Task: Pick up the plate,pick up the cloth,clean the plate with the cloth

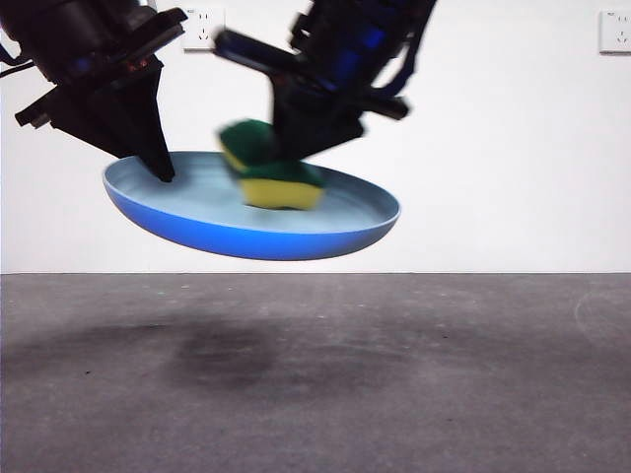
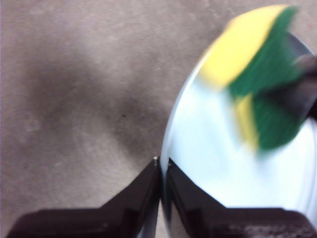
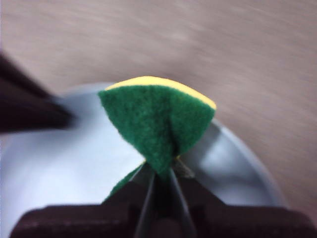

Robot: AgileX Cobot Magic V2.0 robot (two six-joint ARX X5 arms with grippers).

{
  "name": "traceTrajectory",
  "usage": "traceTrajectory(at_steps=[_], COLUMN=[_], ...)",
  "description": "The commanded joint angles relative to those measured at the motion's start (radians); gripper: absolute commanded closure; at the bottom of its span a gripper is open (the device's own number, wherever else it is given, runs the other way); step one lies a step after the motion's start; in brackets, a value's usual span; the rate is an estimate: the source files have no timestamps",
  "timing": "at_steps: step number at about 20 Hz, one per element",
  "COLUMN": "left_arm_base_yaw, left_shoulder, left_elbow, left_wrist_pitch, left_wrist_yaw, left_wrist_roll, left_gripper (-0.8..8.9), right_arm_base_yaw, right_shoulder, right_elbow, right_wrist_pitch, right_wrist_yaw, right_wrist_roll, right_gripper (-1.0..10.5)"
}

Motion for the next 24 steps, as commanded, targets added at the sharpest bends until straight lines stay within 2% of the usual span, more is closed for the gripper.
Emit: traceTrajectory(at_steps=[1,4,7,9,11,14,15,17,19,21,24], left_arm_base_yaw=[-0.003,-0.002,-0.002,0.004,0.005,0.005,0.005,0.005,0.005,0.005,0.005], left_shoulder=[0.000,0.000,0.000,0.000,0.000,0.000,0.000,0.000,0.000,0.000,0.000], left_elbow=[-0.004,-0.004,-0.004,-0.004,-0.004,-0.004,-0.004,-0.004,-0.004,-0.004,-0.004], left_wrist_pitch=[0.023,0.046,0.050,0.048,0.034,-0.012,-0.023,-0.035,-0.044,-0.044,-0.033], left_wrist_yaw=[0.009,-0.028,-0.099,-0.096,-0.095,-0.092,-0.092,-0.081,-0.052,-0.016,0.023], left_wrist_roll=[0.005,0.005,0.005,0.005,0.012,0.040,0.043,0.053,0.058,0.058,0.057], left_gripper=[8.22,8.21,8.21,8.21,8.22,8.22,8.22,8.22,8.22,8.22,8.22], right_arm_base_yaw=[0.020,0.064,0.113,0.119,0.117,0.106,0.094,0.070,0.041,0.016,-0.021], right_shoulder=[0.044,0.069,0.068,0.066,0.066,0.066,0.066,0.066,0.066,0.066,0.067], right_elbow=[-0.004,-0.004,-0.004,-0.004,-0.004,-0.004,-0.004,-0.004,-0.004,-0.004,-0.004], right_wrist_pitch=[0.000,-0.040,-0.114,-0.206,-0.310,-0.404,-0.404,-0.381,-0.321,-0.251,-0.124], right_wrist_yaw=[-0.069,-0.147,-0.146,-0.139,-0.042,0.272,0.350,0.418,0.407,0.358,0.202], right_wrist_roll=[0.040,0.055,0.045,0.027,-0.012,-0.050,-0.050,-0.050,-0.048,-0.047,-0.029], right_gripper=[9.6,9.6,9.6,9.6,9.6,9.6,9.6,9.6,9.6,9.6,9.6])
